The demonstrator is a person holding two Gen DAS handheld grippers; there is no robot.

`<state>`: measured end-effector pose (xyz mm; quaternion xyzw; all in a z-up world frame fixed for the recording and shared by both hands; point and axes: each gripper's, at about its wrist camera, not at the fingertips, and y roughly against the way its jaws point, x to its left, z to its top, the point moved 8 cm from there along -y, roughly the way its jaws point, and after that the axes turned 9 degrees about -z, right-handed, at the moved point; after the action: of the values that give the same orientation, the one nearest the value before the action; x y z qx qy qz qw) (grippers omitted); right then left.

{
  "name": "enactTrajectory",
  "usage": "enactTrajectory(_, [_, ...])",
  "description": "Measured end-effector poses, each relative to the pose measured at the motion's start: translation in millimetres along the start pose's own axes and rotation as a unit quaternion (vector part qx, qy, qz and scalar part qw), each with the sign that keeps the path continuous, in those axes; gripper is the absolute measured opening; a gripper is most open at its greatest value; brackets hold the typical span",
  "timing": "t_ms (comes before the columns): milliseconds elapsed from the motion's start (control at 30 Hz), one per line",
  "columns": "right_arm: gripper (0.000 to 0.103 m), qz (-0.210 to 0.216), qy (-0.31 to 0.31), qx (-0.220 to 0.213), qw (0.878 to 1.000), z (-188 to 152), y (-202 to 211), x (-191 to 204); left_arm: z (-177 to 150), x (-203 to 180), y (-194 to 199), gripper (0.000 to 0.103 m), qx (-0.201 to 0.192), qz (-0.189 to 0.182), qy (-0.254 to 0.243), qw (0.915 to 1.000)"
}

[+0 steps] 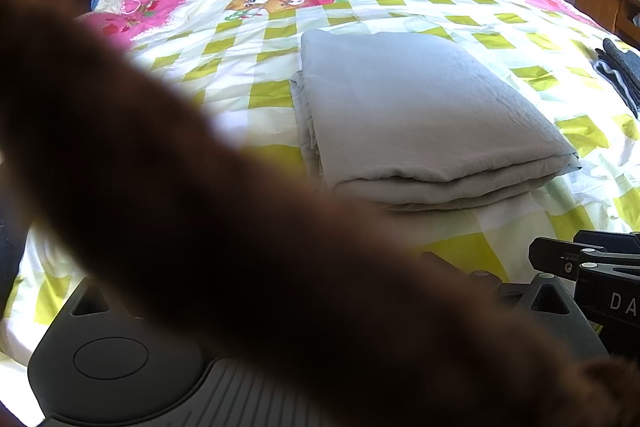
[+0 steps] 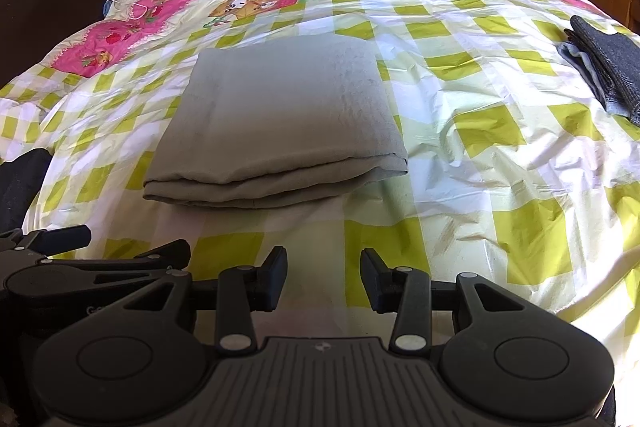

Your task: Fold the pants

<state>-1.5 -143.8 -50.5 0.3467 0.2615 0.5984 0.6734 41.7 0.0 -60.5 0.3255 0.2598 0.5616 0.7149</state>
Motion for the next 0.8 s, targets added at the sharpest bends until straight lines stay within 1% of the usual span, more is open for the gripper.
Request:
enactTrajectory(500, [0.054,-0.003,0.003,0.003,1.000,-0.3,-4.1,0.5,1.5,-0.7,1.7,0.103,-0.001,-0.003,0.006,1.0000])
enactTrajectory(800, [0.054,0.001,-0.003,0.006,1.000,-1.4,-5.6,1.1,0.2,-1.7,0.6,0.103,0.001,-0.001,-0.002,1.0000])
